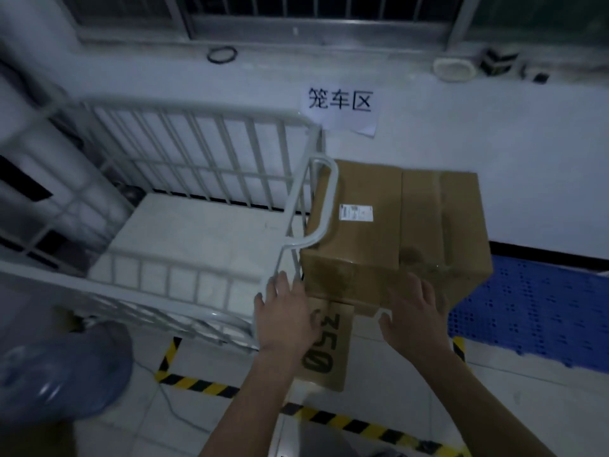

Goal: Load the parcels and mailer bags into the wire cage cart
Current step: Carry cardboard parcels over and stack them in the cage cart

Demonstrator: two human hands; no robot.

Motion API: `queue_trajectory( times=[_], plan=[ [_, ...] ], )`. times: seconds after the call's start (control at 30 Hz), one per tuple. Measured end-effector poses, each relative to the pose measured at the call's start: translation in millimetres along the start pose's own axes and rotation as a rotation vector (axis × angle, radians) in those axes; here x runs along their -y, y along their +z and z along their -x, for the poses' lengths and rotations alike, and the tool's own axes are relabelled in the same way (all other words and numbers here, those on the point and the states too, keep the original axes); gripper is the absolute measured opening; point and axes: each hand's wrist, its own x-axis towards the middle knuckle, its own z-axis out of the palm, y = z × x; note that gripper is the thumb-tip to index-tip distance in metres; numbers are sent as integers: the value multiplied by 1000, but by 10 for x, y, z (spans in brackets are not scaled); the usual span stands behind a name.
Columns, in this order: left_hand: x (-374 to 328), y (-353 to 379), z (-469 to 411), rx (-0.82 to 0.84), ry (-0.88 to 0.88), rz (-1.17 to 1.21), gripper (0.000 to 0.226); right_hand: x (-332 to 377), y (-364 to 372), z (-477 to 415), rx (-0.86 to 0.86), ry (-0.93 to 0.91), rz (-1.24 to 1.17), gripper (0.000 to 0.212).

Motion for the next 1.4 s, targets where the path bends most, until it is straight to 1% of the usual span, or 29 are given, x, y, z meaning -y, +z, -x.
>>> queue_trajectory(
  times=[0.1,0.17,0.3,0.43,0.47,0.63,0.7,0.8,0.9,0.97,1.03,1.13,1.2,1.3,1.4],
  plan=[
    [281,-399,145,0,-14,15,65,212,-361,92,-39,-31,-22,50],
    [464,-572,242,18,-33,22,62,364,-526,177,-37,-52,1,51],
    [770,-725,378,31,-71,35,62,650,-727,317,-51,-95,9,47],
    [985,-801,462,32,-74,64,64,893,-794,410,-45,-138,-34,55],
    [1037,-815,483,20,-83,66,63,944,-801,428,-52,-154,-34,54],
    [1310,-882,691,-26,-185,88,61,1228,-852,467,-77,-297,31,47],
    [1415,-879,829,-27,-252,104,59,1358,-839,469,-94,-399,67,44],
    [1522,-861,1116,-32,-377,146,56,1516,-779,401,-108,-565,71,54],
    [1535,-827,1483,-49,-521,170,52,1705,-812,400,-55,-681,148,62],
    [1500,-782,1775,-79,-640,191,48,1831,-793,390,-56,-796,160,64],
    [1421,-718,2106,-112,-775,218,48,1924,-764,421,-37,-904,184,65],
    [1198,-588,2689,-139,-1018,262,41,2012,-703,593,4,-1075,238,65],
    [982,-475,3080,-150,-1159,272,41,2043,-653,772,6,-1206,257,64],
    [637,-323,3657,-150,-1332,318,44,2086,-546,1146,77,-1350,278,63],
    [282,-254,4187,-166,-1483,330,44,2106,-457,1579,98,-1506,310,61]
  ],
)
